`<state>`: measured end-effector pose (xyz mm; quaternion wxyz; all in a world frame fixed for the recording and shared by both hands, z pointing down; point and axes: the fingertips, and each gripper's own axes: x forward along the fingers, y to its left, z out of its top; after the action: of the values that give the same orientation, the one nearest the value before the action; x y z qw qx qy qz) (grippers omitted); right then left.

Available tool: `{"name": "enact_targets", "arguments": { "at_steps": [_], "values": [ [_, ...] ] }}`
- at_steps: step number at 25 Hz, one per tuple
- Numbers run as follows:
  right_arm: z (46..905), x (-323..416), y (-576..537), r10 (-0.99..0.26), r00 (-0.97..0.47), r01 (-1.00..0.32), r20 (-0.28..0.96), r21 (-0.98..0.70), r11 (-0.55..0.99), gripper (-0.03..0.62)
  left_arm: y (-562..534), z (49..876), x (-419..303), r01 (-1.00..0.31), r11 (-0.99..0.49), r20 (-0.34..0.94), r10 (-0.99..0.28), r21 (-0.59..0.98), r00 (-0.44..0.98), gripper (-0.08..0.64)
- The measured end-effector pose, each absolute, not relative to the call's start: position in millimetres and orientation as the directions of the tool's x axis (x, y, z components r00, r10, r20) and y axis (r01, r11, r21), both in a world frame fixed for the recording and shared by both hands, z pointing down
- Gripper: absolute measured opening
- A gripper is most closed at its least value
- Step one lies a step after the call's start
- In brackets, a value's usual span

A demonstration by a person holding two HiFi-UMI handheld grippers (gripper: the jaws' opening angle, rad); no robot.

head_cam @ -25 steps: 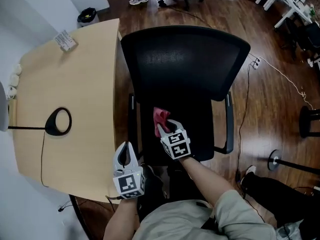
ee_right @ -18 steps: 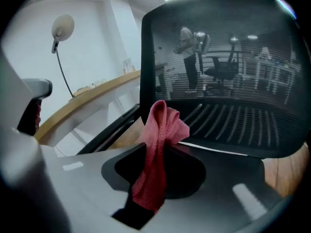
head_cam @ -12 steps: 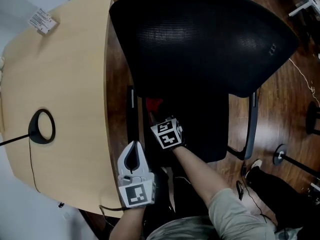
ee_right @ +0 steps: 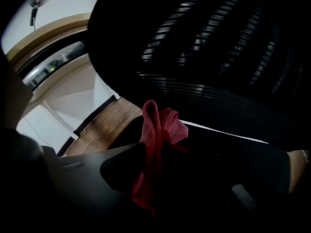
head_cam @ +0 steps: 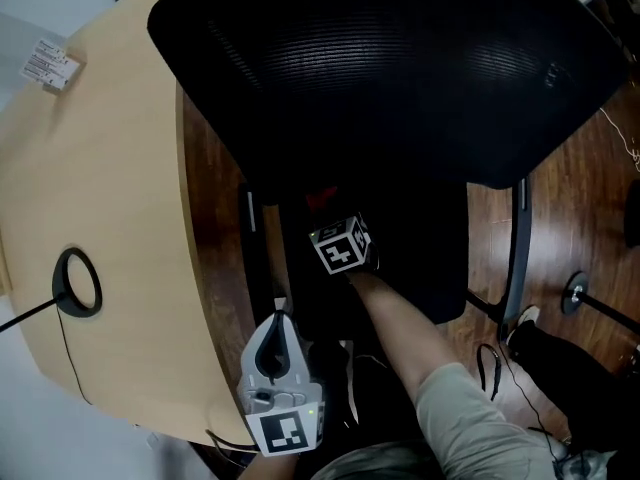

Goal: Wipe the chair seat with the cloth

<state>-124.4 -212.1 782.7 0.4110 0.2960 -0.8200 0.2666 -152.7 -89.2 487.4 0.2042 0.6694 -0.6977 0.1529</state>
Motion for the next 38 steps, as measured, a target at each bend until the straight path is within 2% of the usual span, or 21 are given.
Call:
{"name": "enact_targets", "arguments": {
  "at_steps": [12, 18, 21, 25, 29, 34, 38],
  "values": [
    [791, 111, -268, -0.379, -0.238, -0.897, 0.894, -0.053, 0.439, 0.094, -127, 491, -33, -0.985, -0.105, 0.499, -0.852, 0.135, 0.159, 0.006],
    [790, 190, -283, -0.393, -0.139, -0.953, 0.909, -0.015, 0.303, 0.094, -130, 494, 20, -0.968, -0.163, 0.506, -0.829, 0.19, 0.239, 0.006],
    [790, 208, -281, -0.385, -0.115, -0.958, 0.916, 0.0, 0.288, 0.094, -126, 488, 37, -0.961, -0.195, 0.504, -0.82, 0.198, 0.271, 0.006],
    [776, 178, -276, -0.408, -0.154, -0.934, 0.9, 0.001, 0.356, 0.094, -118, 486, 31, -0.967, -0.173, 0.519, -0.818, 0.19, 0.248, 0.006],
    [757, 94, -253, -0.424, -0.297, -0.871, 0.856, -0.061, 0.487, 0.094, -110, 484, 1, -0.983, -0.105, 0.518, -0.838, 0.151, 0.169, 0.006],
    [744, -22, -195, -0.328, -0.469, -0.746, 0.82, -0.169, 0.644, 0.094, -90, 487, -47, -0.994, 0.008, 0.527, -0.848, 0.113, 0.053, 0.006],
    [748, -88, -144, -0.23, -0.543, -0.646, 0.808, -0.227, 0.729, 0.094, -65, 489, -78, -0.991, 0.098, 0.53, -0.847, 0.094, -0.034, 0.006]
  ]
}}
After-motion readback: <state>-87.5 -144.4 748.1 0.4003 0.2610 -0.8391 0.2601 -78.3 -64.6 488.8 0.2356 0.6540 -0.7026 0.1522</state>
